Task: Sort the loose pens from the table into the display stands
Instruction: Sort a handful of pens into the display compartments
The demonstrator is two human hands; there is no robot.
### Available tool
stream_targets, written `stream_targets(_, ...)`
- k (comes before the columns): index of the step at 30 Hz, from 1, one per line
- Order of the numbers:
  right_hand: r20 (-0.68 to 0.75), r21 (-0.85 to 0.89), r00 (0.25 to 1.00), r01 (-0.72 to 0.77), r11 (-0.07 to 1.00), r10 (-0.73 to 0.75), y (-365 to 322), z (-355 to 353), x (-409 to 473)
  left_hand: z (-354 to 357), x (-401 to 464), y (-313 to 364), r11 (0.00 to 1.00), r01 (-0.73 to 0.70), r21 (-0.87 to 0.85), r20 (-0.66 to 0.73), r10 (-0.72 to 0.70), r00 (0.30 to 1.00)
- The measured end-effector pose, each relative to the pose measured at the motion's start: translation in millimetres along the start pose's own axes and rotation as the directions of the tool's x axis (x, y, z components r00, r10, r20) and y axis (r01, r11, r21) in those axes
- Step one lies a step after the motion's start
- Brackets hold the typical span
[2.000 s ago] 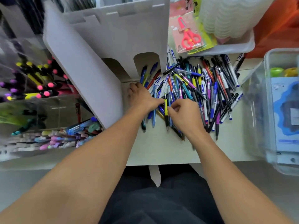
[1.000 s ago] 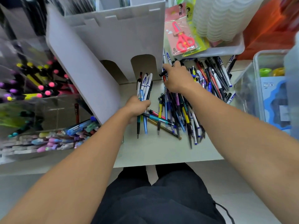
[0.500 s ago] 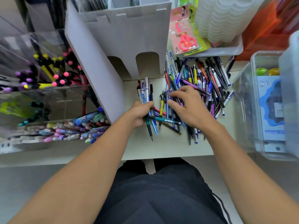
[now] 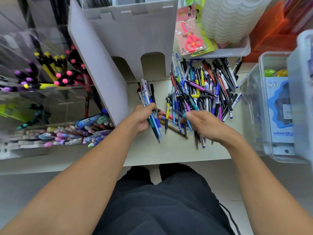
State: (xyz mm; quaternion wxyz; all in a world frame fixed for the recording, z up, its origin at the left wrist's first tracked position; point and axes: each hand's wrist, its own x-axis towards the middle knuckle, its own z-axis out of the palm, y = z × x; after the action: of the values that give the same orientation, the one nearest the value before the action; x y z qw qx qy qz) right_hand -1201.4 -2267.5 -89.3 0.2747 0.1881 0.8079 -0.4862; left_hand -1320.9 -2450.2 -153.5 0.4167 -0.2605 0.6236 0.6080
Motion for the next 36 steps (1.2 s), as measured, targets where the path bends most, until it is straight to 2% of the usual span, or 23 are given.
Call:
stream_targets(2, -0.114, 0.114, 0.993, 0.0, 0.994, 0.014, 8, -12, 4, -4, -7, -4, 0.999, 0.018, 0.034, 0.075, -0.021, 0.997)
stream_targets(5, -0.145, 0.279, 0.989, 0.003, 0.96, 0.039, 7, -25, 11, -6, -24, -9, 0.999, 0.028, 0.024, 0.183, -0.032, 0.983)
stream_targets(9, -0.254, 0.34, 0.967, 0.053, 0.939, 0.037, 2, -41, 2, -3, -57, 0, 0.993, 0.053, -0.107, 0.367, -0.01, 0.93)
stream_targets(13, -0.287, 0.436, 0.957, 0.159, 0.886, -0.031, -19, -59, -22, -7, -98, 22, 0.989, -0.028, -0.143, 0.488, 0.095, 0.868)
stream_targets(19, -0.463, 0.42, 0.868, 0.392, 0.818, -0.179, -84, -84, -59, -24, -152, 51, 0.961, -0.229, -0.155, 0.56, 0.276, 0.781)
stream_targets(23, -0.421, 0.515, 0.856, 0.498, 0.697, -0.3, -141, -65, -71, -50, -191, 58, 0.922, -0.308, -0.234, 0.61, 0.385, 0.693)
stream_targets(26, -0.347, 0.452, 0.831, 0.555, 0.699, -0.435, -187, -28, -70, -85, -214, 62, 0.872, -0.4, -0.283, 0.584, 0.488, 0.649)
stream_targets(29, -0.312, 0.517, 0.856, 0.517, 0.682, -0.412, -236, 20, -61, -133, -222, 68, 0.835, -0.477, -0.273, 0.532, 0.544, 0.649)
stream_targets(31, -0.282, 0.513, 0.878, 0.479, 0.713, -0.387, -268, 52, -50, -165, -226, 68, 0.829, -0.495, -0.261, 0.508, 0.554, 0.66)
stream_targets(36, -0.116, 0.518, 0.881, 0.447, 0.729, -0.459, -316, 111, -29, -225, -234, 50, 0.797, -0.529, -0.292, 0.423, 0.604, 0.676)
